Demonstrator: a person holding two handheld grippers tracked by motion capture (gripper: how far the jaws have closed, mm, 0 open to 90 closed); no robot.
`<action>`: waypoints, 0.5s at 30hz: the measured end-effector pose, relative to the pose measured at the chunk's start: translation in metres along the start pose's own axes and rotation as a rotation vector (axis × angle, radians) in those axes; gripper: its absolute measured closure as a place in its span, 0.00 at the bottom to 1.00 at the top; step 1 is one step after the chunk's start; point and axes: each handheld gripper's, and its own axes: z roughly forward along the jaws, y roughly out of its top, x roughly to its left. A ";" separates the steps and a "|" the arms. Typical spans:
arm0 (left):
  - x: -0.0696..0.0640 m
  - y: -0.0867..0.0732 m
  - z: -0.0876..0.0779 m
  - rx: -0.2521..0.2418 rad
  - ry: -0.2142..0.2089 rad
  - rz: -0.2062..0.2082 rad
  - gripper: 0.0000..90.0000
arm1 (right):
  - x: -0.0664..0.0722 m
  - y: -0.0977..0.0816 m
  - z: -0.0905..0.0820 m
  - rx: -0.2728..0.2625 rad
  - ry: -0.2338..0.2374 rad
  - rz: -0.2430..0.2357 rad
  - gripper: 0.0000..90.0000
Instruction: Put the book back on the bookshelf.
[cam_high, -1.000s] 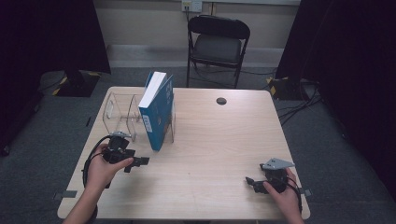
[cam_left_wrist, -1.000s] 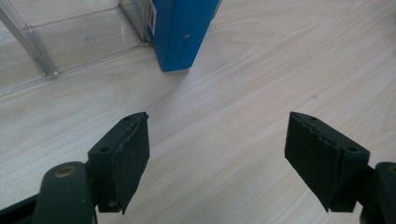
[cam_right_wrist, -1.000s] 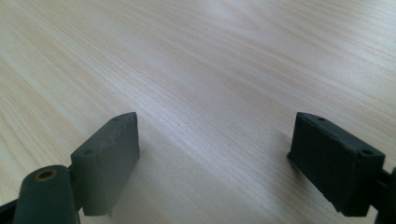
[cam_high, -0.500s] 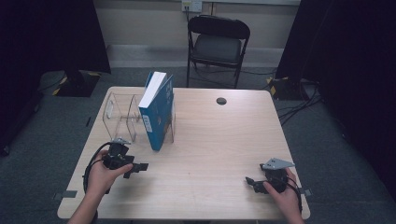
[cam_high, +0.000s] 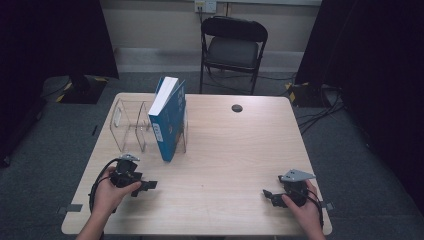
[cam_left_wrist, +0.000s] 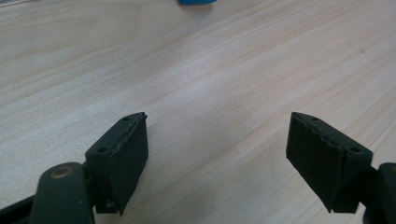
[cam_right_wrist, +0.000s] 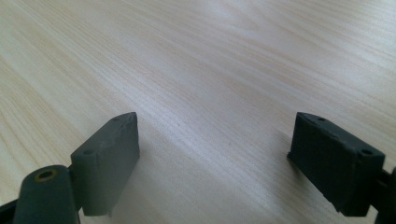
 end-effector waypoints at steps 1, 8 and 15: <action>0.000 -0.001 0.000 -0.001 0.004 0.001 0.23 | 0.000 0.000 0.000 0.000 0.000 0.000 0.16; 0.001 -0.007 0.002 0.000 0.022 0.023 0.22 | 0.000 0.000 0.000 0.000 0.000 0.000 0.16; -0.001 -0.013 0.008 -0.043 0.071 0.170 0.17 | 0.000 0.000 0.000 0.000 0.000 0.000 0.16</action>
